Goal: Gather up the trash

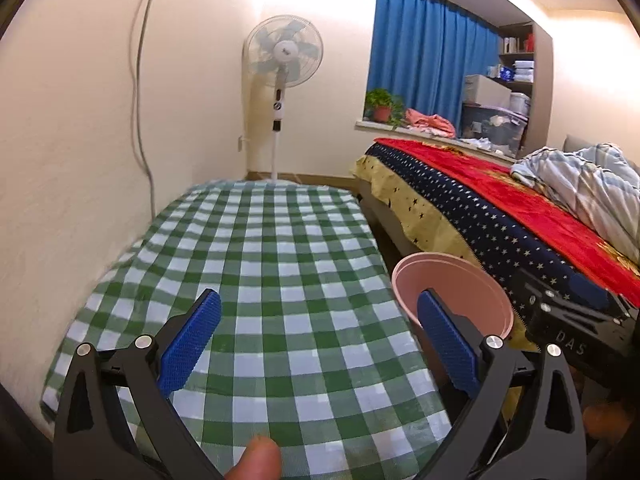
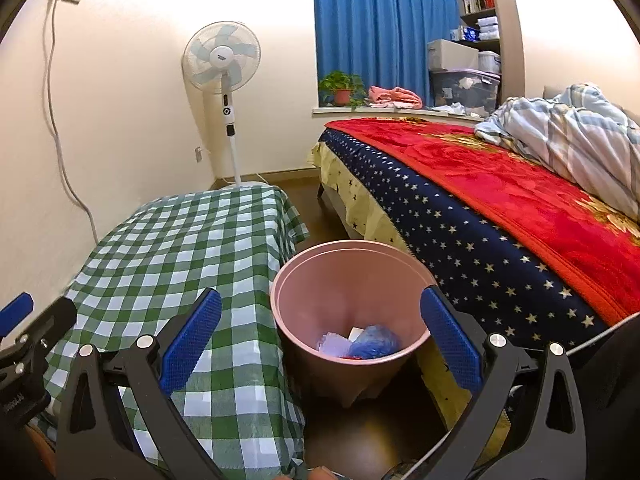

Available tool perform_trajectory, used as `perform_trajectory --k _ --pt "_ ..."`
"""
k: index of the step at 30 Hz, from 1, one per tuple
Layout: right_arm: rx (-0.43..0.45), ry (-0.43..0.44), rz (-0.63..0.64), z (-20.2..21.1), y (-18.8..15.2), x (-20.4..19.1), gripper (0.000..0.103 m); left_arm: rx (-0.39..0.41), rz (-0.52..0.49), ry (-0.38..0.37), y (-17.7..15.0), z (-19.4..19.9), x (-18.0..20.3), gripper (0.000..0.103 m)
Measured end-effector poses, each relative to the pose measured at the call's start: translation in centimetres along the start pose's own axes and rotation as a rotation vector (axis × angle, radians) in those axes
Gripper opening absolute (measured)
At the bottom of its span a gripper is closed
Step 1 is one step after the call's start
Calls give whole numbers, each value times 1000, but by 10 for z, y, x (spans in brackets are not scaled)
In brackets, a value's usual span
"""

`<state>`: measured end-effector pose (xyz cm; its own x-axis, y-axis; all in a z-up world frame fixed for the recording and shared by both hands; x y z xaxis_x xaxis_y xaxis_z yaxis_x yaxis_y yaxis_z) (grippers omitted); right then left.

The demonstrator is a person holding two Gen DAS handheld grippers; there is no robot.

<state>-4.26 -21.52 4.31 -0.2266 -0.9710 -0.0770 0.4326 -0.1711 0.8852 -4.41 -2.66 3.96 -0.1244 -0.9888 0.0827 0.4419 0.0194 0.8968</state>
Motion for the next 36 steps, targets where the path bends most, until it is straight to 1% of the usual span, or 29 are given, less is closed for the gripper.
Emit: perform_trajectory --k 6,11,16,23,36 --pt "7 9 22 -9 0 -15 98 -18 6 60 -6 -11 -13 95" --pt "-13 22 38 -19 -2 -25 98 -45 23 85 -11 -18 -22 95" --pt "-23 21 43 -22 -5 -28 98 -70 37 90 -15 -26 -26 95" --pt "-37 19 44 -25 -9 -29 98 -84 32 87 -19 -30 -24 95" --pt "-38 27 54 -25 -11 -35 98 -84 32 87 -19 -29 -22 95"
Point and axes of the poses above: each gripper's, at about its wrist camera, not at the fingertips, and z roughly against the way its jaws point, x to its right, y to its top, the point moved 1 cm from there along -z, roughly the way its jaws point, and after that the axes turned 1 degree about -z, right-handed, at the moved point
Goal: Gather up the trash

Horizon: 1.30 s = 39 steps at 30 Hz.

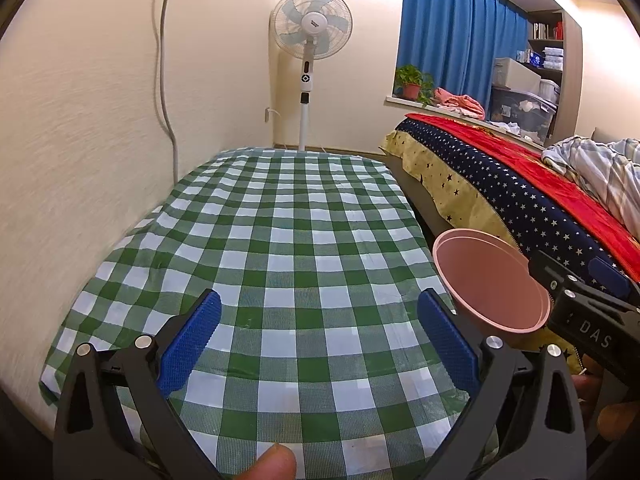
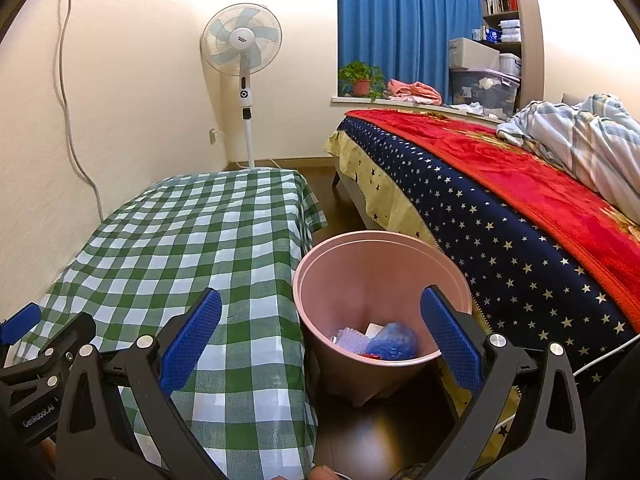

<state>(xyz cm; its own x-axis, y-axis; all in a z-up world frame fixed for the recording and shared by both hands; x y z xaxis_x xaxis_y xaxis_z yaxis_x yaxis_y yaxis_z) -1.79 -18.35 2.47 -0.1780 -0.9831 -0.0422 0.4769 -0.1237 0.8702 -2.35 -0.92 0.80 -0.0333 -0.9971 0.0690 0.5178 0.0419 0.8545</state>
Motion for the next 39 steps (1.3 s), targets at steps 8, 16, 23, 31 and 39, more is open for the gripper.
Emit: perform_trajectory --k 8,16,23,31,39 --pt "1 1 -2 1 0 0 98 3 -3 -5 -1 2 1 95" --pt "0 1 -1 1 0 0 98 7 -4 -11 0 2 2 95" --pt "0 2 2 0 1 -1 98 7 0 -14 0 2 3 95" --pt "2 -1 -1 2 1 -2 98 8 -2 -16 0 2 3 95" --pt "1 -1 -1 2 1 -2 98 7 -4 -17 0 2 3 95"
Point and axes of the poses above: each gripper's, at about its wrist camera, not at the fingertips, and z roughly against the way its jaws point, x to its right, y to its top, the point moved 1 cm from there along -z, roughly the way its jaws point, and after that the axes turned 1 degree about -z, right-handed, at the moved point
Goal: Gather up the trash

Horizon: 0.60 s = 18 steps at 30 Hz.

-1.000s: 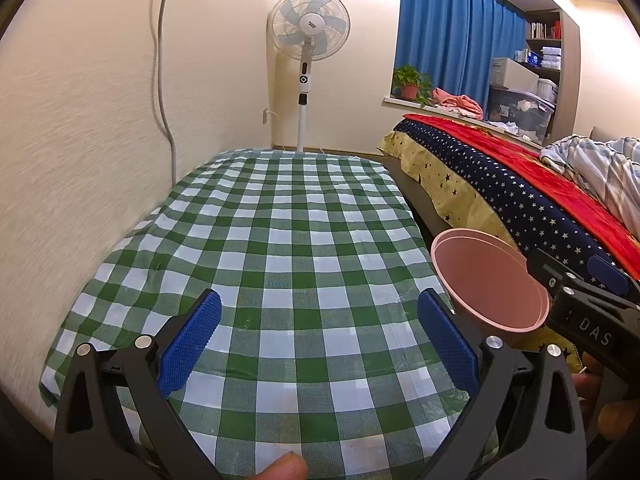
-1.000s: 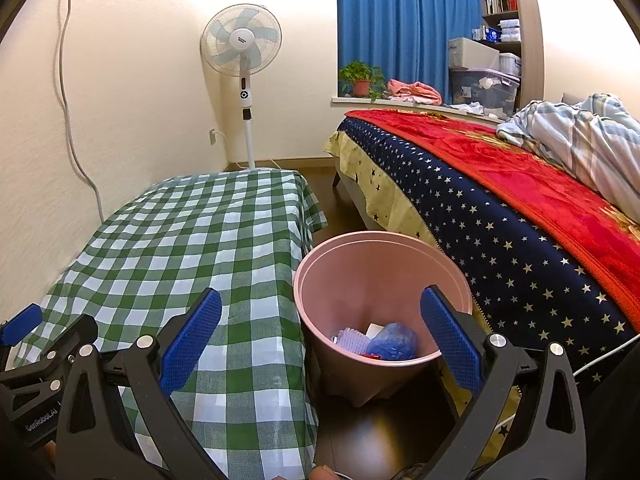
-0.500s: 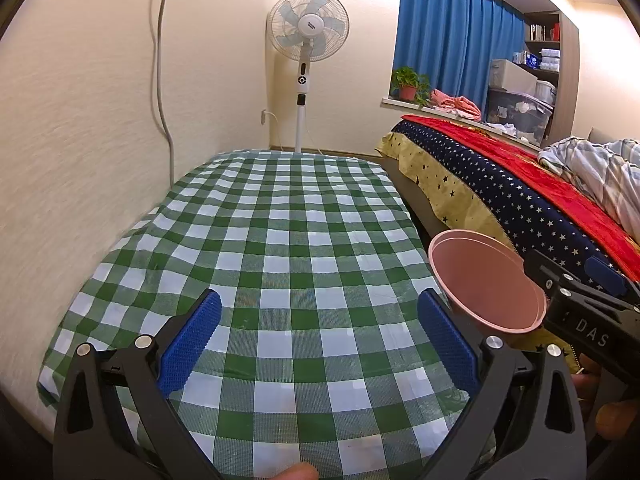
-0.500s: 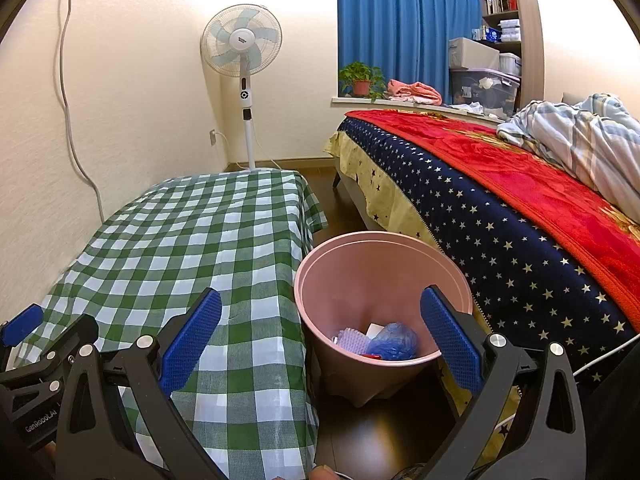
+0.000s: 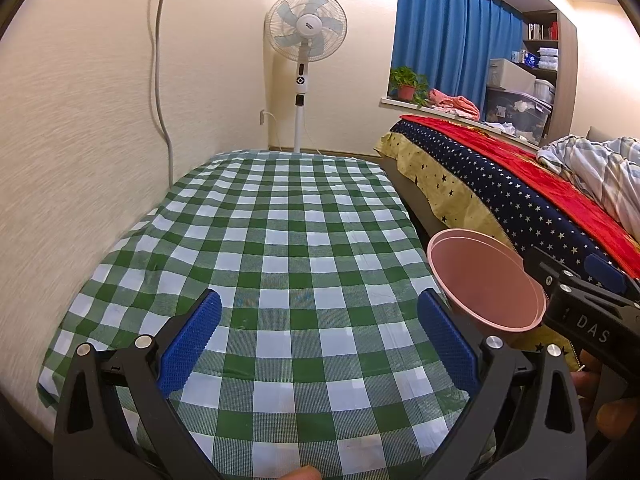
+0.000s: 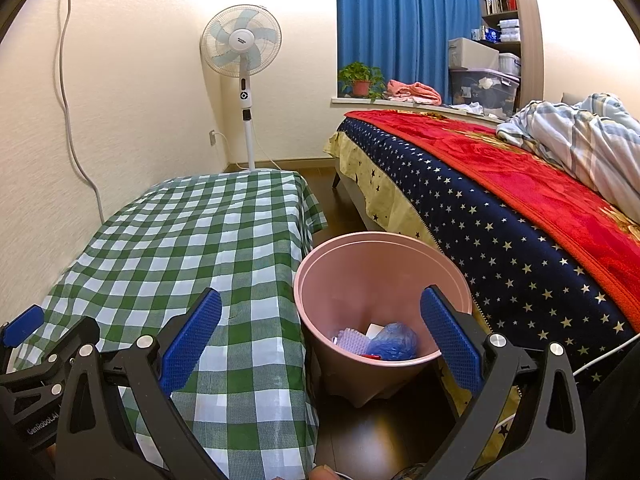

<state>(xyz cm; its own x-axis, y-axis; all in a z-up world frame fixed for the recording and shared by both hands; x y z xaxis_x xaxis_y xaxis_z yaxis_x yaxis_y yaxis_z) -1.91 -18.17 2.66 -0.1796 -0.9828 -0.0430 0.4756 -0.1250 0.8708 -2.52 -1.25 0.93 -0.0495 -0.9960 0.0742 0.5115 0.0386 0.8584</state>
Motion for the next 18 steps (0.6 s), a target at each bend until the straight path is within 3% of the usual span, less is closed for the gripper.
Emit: perform_trajectory --k 18 --pt "-3 1 3 0 1 -2 98 -4 -5 -15 -4 0 6 95"
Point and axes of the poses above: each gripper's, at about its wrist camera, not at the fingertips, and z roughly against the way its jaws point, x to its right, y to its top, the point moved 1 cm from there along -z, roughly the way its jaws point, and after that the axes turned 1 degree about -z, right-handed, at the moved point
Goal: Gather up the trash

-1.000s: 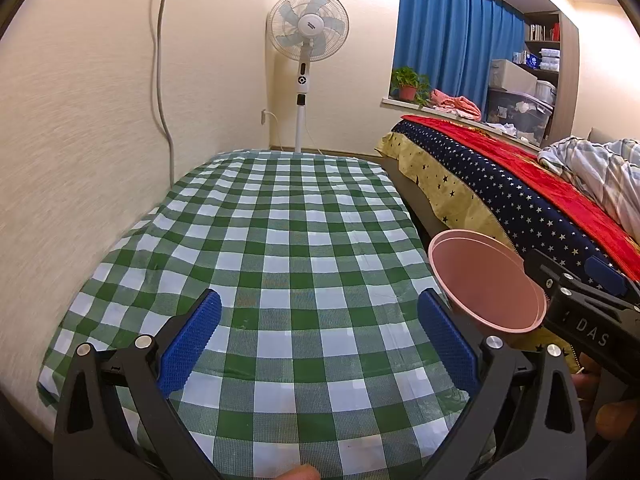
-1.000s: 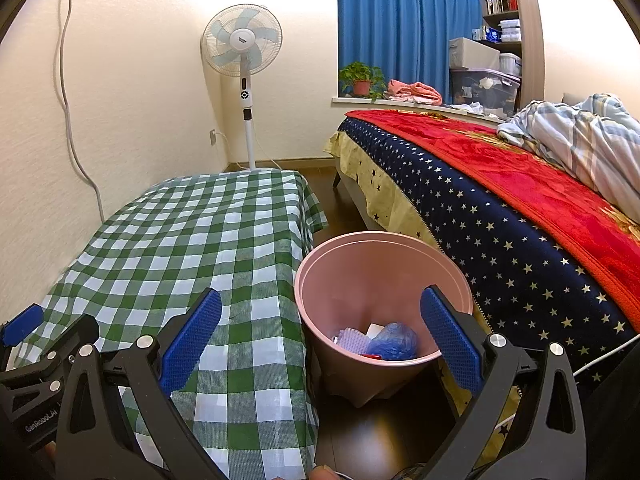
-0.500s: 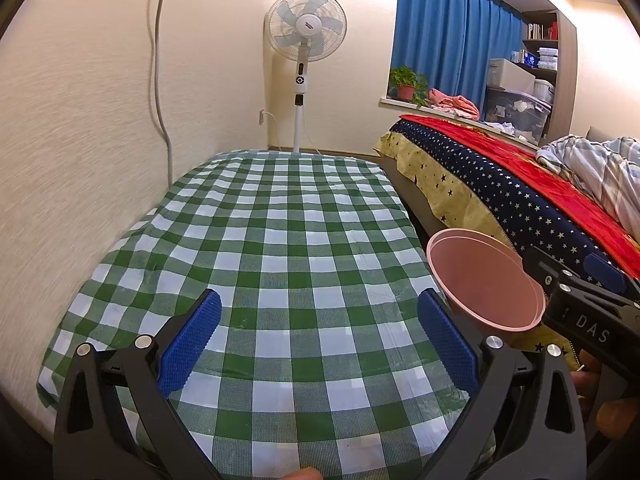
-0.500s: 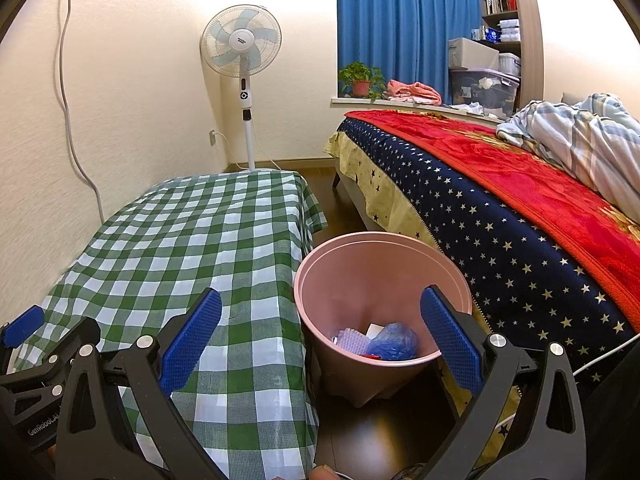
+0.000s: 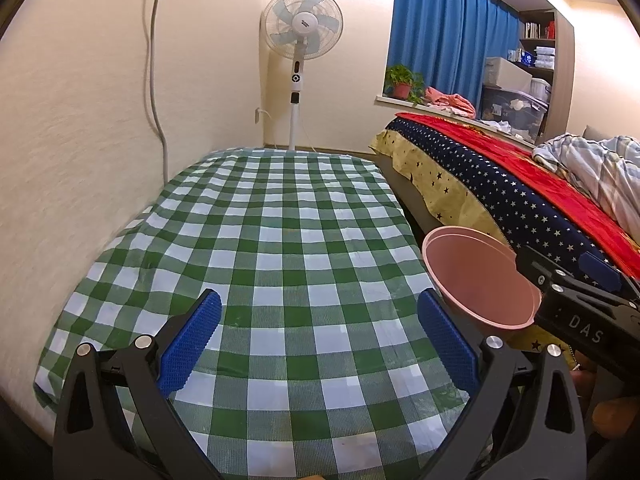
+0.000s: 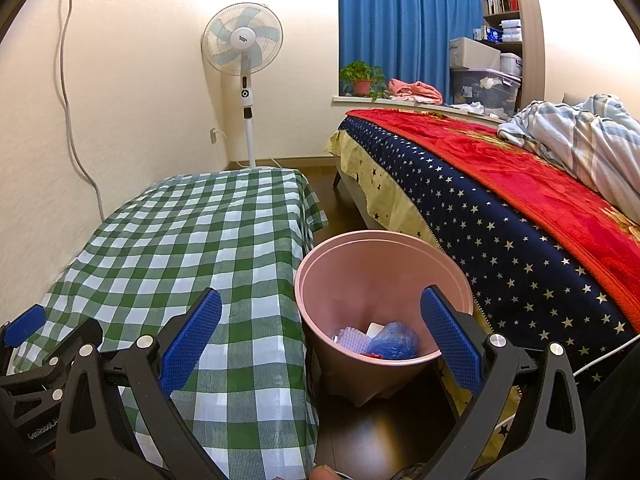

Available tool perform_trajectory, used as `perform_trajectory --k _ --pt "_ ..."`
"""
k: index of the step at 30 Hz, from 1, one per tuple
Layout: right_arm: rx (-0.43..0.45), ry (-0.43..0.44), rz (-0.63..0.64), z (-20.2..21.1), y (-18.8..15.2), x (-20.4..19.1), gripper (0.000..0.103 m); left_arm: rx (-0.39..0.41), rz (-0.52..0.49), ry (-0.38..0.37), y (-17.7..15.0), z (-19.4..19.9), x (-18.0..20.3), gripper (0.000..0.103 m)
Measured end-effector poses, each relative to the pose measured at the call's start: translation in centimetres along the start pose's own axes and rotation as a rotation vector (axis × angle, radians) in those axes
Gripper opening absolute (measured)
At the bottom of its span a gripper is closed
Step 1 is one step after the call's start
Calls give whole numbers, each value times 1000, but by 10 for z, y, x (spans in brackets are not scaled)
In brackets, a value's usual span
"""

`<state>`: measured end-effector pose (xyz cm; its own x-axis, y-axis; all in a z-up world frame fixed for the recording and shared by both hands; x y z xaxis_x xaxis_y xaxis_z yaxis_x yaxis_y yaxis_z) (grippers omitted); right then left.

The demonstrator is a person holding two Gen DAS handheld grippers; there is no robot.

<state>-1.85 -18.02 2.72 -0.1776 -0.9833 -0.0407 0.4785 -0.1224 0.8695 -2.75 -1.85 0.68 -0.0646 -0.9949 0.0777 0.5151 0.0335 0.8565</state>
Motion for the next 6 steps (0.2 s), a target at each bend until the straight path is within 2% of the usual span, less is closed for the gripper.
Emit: perform_trajectory --k 6 --pt "-1 0 1 0 0 0 98 -7 6 1 0 -1 -2 95"
Point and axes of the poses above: each gripper's, at about its wrist camera, not at the fingertips, and z roughly against the way its jaws point, x to its right, y to its top, the point moved 1 cm from there along -z, roughly the way its jaws point, and after that the axes turned 1 degree about -z, right-handed, at the moved point
